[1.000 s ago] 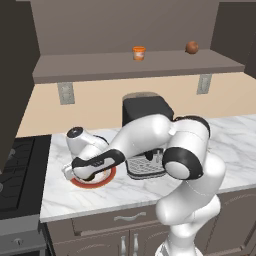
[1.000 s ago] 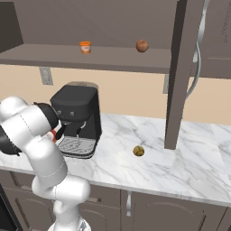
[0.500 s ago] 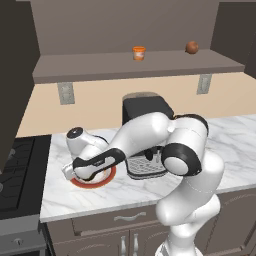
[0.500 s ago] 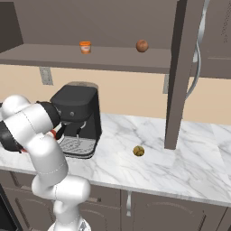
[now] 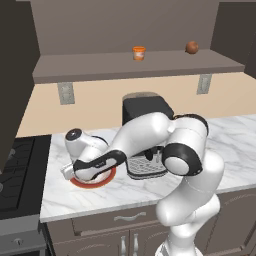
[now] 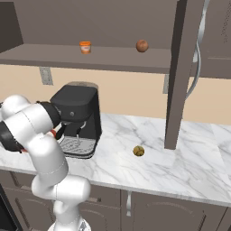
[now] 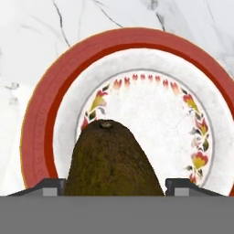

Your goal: Pick the avocado and bread from the counter and place them on the plate. Then pick the jam from the cabinet and place it next to the plate. Lastly close the cabinet door.

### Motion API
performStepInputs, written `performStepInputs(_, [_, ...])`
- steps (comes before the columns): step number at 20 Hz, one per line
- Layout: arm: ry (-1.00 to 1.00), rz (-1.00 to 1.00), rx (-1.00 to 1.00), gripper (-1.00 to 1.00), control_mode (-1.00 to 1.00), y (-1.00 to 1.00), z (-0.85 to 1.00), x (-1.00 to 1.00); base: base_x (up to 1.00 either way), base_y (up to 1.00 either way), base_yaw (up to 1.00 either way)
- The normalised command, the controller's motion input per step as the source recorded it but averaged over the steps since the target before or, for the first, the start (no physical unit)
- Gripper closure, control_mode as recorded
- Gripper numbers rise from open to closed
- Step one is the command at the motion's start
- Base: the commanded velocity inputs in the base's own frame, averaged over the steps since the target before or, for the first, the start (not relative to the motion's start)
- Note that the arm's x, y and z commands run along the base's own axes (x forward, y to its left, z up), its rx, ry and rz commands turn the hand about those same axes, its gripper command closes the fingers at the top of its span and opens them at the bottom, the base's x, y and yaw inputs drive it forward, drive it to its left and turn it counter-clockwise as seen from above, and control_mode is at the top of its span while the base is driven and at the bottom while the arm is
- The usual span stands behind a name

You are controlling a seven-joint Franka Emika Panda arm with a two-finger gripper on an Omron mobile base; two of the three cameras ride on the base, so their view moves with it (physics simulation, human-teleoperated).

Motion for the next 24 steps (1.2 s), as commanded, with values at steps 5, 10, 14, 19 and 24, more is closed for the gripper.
performStepInputs(5, [-0.20,0.00,0.00,-1.00,-1.00,0.00,0.13,0.00,0.00,0.00,0.00])
performStepInputs(10, [-0.24,0.00,0.01,-1.00,-1.00,-0.02,0.31,0.00,0.00,0.00,0.00])
performStepInputs(14, [-0.23,0.00,0.04,-1.00,-1.00,-0.11,0.43,0.00,0.00,0.00,0.00])
performStepInputs(19, [-0.17,0.00,0.06,-1.00,-1.00,-0.23,0.43,-0.01,0.00,0.00,0.00])
performStepInputs(24, [-0.02,0.00,0.13,-1.00,-1.00,-0.40,0.42,-0.13,0.00,0.00,0.00])
